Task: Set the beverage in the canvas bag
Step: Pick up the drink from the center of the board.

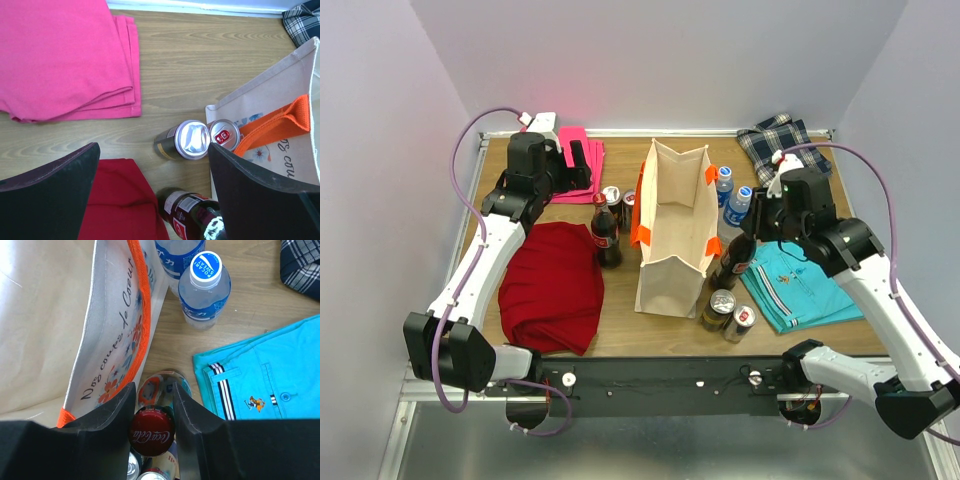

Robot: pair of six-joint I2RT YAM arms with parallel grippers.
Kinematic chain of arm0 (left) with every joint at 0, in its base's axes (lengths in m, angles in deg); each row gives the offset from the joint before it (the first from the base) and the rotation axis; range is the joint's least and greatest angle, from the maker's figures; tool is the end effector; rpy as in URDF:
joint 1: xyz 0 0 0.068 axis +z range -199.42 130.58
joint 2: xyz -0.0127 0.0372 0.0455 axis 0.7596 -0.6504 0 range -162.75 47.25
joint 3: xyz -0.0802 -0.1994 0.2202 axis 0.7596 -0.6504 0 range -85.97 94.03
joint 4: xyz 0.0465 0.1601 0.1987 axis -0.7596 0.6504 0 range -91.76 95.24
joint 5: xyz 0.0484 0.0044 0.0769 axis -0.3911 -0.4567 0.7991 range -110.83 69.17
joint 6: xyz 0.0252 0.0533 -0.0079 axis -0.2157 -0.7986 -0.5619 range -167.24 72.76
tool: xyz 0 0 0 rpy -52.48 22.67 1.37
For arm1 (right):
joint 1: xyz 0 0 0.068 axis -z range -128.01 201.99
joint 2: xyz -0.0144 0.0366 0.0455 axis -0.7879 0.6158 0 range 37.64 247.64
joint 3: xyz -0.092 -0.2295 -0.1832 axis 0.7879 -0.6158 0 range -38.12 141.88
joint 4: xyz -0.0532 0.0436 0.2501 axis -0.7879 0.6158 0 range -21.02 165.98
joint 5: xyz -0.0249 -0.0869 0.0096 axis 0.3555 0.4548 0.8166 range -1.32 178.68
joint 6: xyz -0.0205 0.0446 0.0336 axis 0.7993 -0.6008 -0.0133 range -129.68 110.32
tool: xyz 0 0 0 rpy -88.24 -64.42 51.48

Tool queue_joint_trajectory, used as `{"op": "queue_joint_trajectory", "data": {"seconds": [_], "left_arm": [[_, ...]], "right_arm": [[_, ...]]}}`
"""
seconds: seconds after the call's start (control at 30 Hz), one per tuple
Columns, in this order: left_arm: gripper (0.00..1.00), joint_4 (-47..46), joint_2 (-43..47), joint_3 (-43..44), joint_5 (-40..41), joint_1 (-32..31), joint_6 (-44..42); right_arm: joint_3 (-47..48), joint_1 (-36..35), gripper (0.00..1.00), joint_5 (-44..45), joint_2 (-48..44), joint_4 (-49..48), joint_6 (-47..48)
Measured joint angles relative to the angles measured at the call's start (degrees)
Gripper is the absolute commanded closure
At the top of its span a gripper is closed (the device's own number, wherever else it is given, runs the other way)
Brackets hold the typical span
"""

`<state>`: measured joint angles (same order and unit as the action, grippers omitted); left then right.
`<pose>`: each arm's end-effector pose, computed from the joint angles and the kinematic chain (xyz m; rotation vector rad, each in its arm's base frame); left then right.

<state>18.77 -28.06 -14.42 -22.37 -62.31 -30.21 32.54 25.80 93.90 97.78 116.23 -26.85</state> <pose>0.2895 -0.0674 0.3992 -0.0555 2.0122 -0.3619 0.1746 0.0813 0.4068 -0.1244 2.2237 0.3183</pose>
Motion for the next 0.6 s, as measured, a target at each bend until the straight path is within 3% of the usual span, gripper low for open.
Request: {"op": "queue_joint_trajectory", "data": {"seconds": [0.23, 0.6], "left_arm": [[0.01, -2.8, 0.9, 0.0, -2.3, 0.0, -1.9], [0.04, -4.4, -0.7, 7.0, -13.9, -1.2, -4.3]], "right_arm": [[2.7, 0.0, 0.99, 0.7, 0.3, 2.2, 0.3], [4.5, 0.0, 0.99, 3.6, 0.3, 2.8, 0.3]]}}
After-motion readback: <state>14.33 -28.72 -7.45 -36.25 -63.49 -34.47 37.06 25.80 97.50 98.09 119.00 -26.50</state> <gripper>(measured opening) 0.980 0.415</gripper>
